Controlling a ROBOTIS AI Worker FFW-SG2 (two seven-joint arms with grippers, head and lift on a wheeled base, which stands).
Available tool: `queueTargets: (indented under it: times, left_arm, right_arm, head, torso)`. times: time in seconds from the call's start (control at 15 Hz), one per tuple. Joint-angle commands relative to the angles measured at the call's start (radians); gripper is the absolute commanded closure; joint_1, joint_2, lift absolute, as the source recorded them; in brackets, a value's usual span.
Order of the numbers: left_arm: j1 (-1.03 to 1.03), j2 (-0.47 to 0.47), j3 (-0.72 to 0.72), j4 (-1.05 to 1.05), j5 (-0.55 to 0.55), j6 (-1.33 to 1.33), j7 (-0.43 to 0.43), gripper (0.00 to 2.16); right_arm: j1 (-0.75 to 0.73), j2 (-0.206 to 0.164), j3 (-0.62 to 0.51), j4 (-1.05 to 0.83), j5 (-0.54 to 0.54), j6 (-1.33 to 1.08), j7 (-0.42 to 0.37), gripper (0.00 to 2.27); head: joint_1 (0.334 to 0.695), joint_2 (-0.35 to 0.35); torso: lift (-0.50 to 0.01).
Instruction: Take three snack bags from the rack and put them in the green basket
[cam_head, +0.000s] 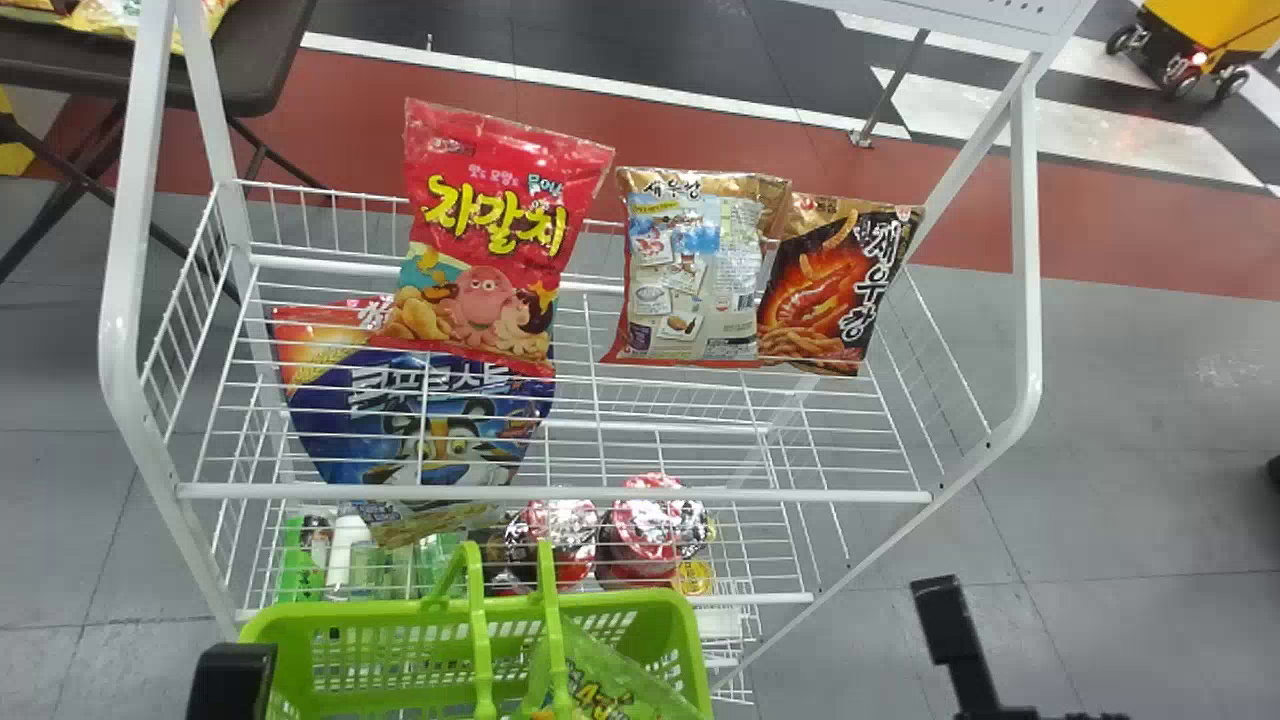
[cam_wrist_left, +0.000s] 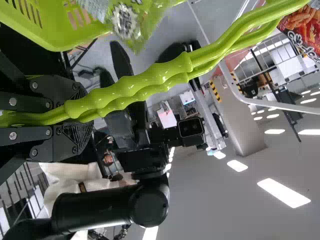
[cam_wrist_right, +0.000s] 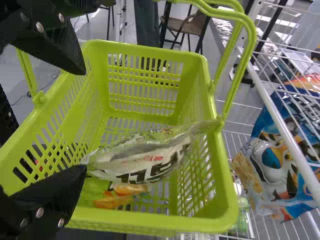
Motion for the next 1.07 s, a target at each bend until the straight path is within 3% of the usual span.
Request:
queueTargets:
  times: [0.0,0.2,0.4,0.53,1.0]
  left_arm:
    - [-0.002,-0.002,-0.002,0.003,0.0,0.0,0.001,1.22]
    - [0.004,0.0,-0.01,-0.001,-0.006,0.0,0.005,1.22]
    - [0.01,0.001,-0.016,-0.002,-0.008,0.0,0.009,1.22]
    - [0.016,0.003,-0.023,-0.004,-0.009,0.0,0.012,1.22]
    - [0.002,0.035,-0.019,0.007,0.014,0.009,0.003,1.22]
  right_arm:
    - [-0.003,0.029,-0.104,-0.017,-0.071,-0.061,0.004,0.06]
    - [-0.078,0.121,-0.138,0.03,-0.074,-0.313,-0.013,0.06]
    - [-0.204,0.134,-0.049,0.162,-0.048,-0.503,-0.025,0.06]
    - [-0.259,0.185,0.04,0.243,-0.003,-0.813,-0.059,0.13]
    - [-0.512,0.194,0.37,0.627,0.228,-1.35,-0.353,0.17]
  head:
    - [0.695,-0.35]
    - [0.695,-0.35]
    - [0.695,-0.35]
    - [0.695,-0.35]
    - [0.695,-0.35]
  torso:
    - [-0.007]
    - [-0.007]
    - [-0.007]
    - [-0.007]
    - [-0.007]
